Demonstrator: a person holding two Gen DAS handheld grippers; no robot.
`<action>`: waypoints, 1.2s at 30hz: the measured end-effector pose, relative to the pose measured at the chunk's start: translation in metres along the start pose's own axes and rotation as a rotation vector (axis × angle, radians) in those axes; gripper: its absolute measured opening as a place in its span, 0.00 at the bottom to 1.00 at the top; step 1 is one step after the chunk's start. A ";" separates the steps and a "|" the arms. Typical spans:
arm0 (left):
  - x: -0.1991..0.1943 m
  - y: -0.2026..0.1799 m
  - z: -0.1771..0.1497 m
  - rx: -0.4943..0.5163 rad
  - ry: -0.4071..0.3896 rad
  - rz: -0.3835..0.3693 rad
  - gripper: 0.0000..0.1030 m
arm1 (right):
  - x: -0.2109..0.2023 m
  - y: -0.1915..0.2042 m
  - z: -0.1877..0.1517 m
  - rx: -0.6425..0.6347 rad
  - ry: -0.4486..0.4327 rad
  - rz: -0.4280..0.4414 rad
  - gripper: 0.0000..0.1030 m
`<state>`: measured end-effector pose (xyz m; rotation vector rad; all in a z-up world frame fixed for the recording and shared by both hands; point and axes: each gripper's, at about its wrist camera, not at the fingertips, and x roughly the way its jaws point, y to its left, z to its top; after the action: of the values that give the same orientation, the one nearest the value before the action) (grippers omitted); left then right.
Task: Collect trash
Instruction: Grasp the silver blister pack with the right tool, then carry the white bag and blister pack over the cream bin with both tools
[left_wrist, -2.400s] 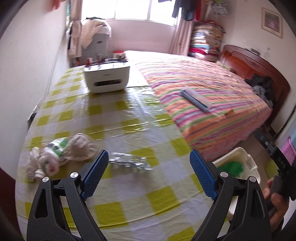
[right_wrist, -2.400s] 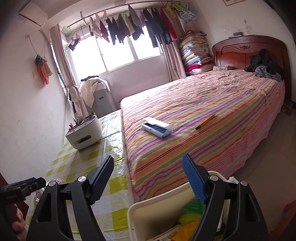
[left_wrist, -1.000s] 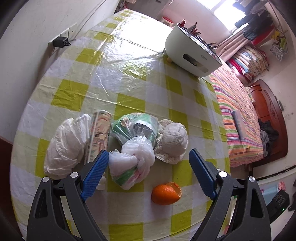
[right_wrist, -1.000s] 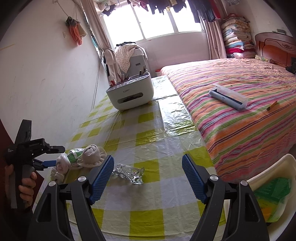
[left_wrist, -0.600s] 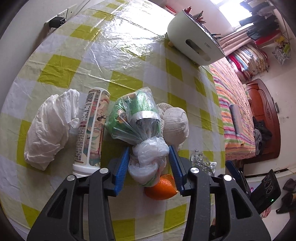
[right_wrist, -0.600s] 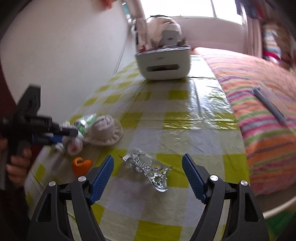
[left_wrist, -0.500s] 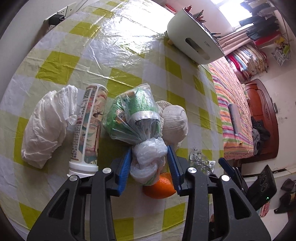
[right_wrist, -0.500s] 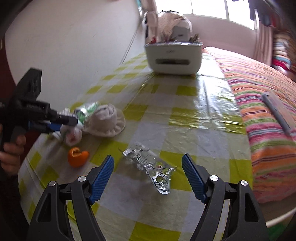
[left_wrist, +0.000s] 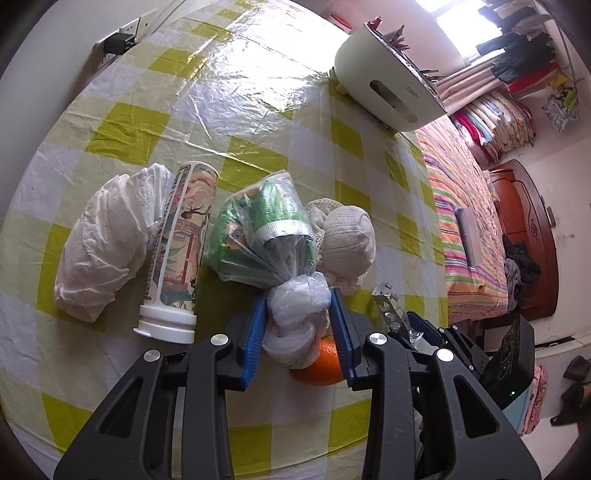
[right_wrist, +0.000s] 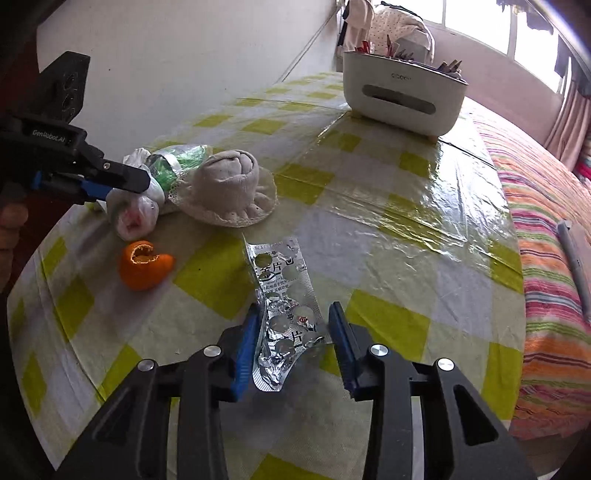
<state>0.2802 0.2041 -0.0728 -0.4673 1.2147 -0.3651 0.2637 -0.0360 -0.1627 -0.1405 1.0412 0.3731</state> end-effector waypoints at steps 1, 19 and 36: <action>-0.001 -0.002 -0.001 0.009 -0.005 0.008 0.32 | 0.000 0.000 -0.001 0.010 -0.001 -0.002 0.35; -0.034 -0.049 -0.028 0.151 -0.142 -0.023 0.29 | -0.077 -0.018 -0.024 0.215 -0.202 0.063 0.35; -0.022 -0.110 -0.059 0.286 -0.148 -0.074 0.29 | -0.132 -0.050 -0.056 0.295 -0.286 -0.009 0.35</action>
<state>0.2149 0.1132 -0.0140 -0.2865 0.9843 -0.5494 0.1770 -0.1298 -0.0803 0.1690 0.8019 0.2200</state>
